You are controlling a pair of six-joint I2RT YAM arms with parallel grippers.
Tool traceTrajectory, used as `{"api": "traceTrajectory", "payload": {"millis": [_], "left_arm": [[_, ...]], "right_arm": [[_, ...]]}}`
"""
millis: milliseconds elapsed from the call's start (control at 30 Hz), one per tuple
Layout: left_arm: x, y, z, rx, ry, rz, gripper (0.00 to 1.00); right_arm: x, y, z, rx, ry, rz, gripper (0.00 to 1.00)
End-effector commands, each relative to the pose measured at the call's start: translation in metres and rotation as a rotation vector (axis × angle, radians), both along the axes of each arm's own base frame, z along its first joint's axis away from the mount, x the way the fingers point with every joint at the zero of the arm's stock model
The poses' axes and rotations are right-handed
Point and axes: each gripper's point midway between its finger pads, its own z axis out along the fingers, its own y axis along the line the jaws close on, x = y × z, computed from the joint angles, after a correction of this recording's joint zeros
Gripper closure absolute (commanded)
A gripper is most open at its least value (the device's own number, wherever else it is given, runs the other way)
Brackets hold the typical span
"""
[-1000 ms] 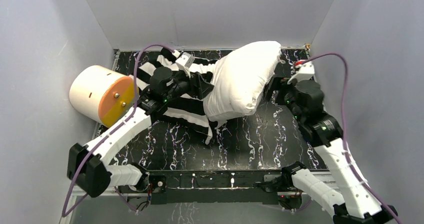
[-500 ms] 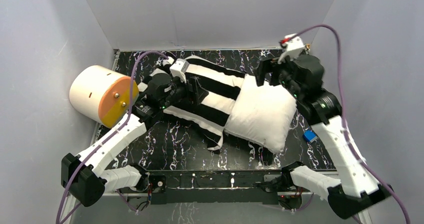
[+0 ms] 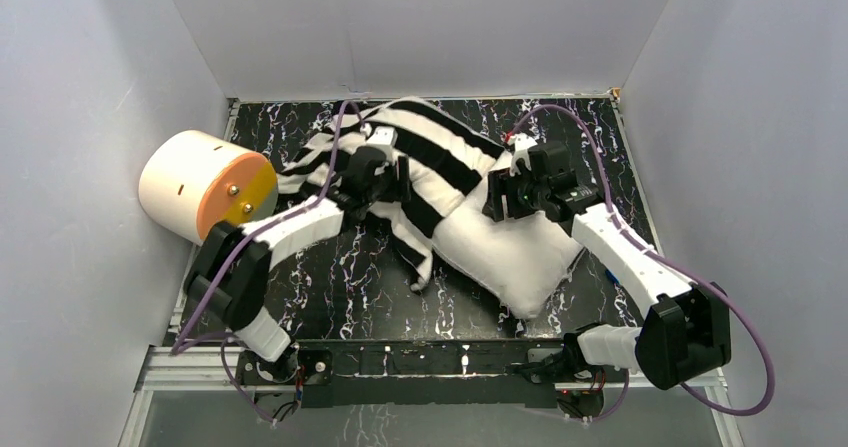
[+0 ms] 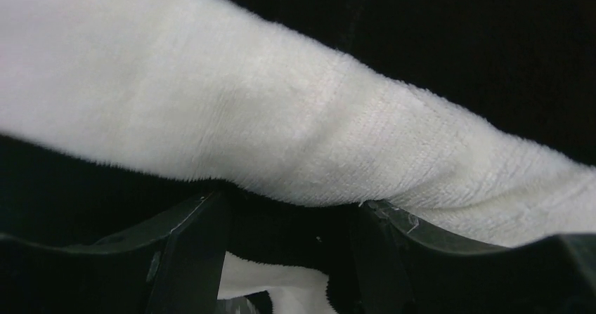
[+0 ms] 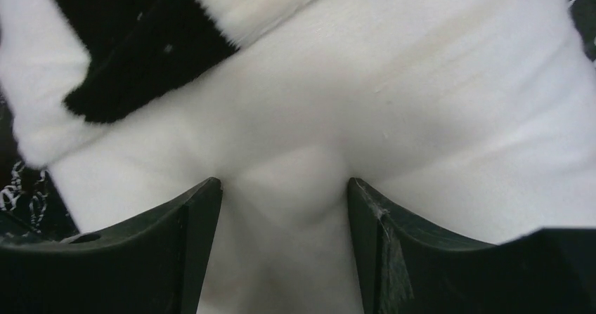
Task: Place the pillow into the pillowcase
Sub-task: Stuff the pillow into the pillowcase.
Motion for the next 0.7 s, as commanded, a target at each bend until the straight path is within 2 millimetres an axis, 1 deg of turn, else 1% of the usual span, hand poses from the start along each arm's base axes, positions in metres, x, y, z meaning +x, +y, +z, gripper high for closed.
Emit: {"api": "traceTrajectory", "payload": {"millis": [0, 67, 133, 200, 233, 300, 367, 433, 500, 567, 600, 667], "left_arm": [[0.084, -0.033, 0.049, -0.091, -0.199, -0.024, 0.44], [0.104, -0.041, 0.064, -0.141, -0.223, -0.048, 0.44], [0.107, -0.049, 0.083, -0.191, -0.230, -0.090, 0.44], [0.098, -0.050, 0.097, -0.220, -0.224, -0.111, 0.42], [0.090, -0.048, 0.100, -0.233, -0.203, -0.113, 0.40], [0.069, -0.041, 0.102, -0.254, -0.150, -0.103, 0.38], [0.041, -0.033, 0.094, -0.282, -0.081, -0.097, 0.35], [0.014, -0.022, 0.083, -0.313, -0.028, -0.078, 0.33], [-0.008, -0.011, 0.072, -0.326, -0.002, -0.063, 0.31], [-0.024, -0.001, 0.062, -0.330, 0.000, -0.049, 0.30], [-0.033, 0.005, 0.054, -0.325, 0.007, -0.044, 0.30], [-0.040, 0.010, 0.041, -0.319, 0.013, -0.040, 0.29]], "right_arm": [[-0.034, 0.037, 0.004, 0.262, 0.092, 0.072, 0.30], [-0.041, 0.048, 0.007, 0.356, 0.102, 0.080, 0.32], [-0.041, 0.051, 0.010, 0.379, 0.096, 0.077, 0.33], [-0.036, 0.044, 0.014, 0.325, 0.077, 0.058, 0.31], [-0.030, 0.039, 0.020, 0.284, 0.048, 0.043, 0.29], [-0.022, 0.031, 0.038, 0.234, -0.006, 0.029, 0.27], [-0.018, 0.030, 0.058, 0.204, -0.053, 0.022, 0.25], [-0.016, 0.035, 0.072, 0.164, -0.092, 0.018, 0.24], [-0.022, 0.051, 0.081, 0.115, -0.133, 0.043, 0.20], [-0.022, 0.064, 0.085, 0.049, -0.184, 0.040, 0.18], [-0.021, 0.071, 0.085, 0.024, -0.202, 0.044, 0.17], [-0.019, 0.087, 0.079, -0.026, -0.223, 0.069, 0.14]]}}
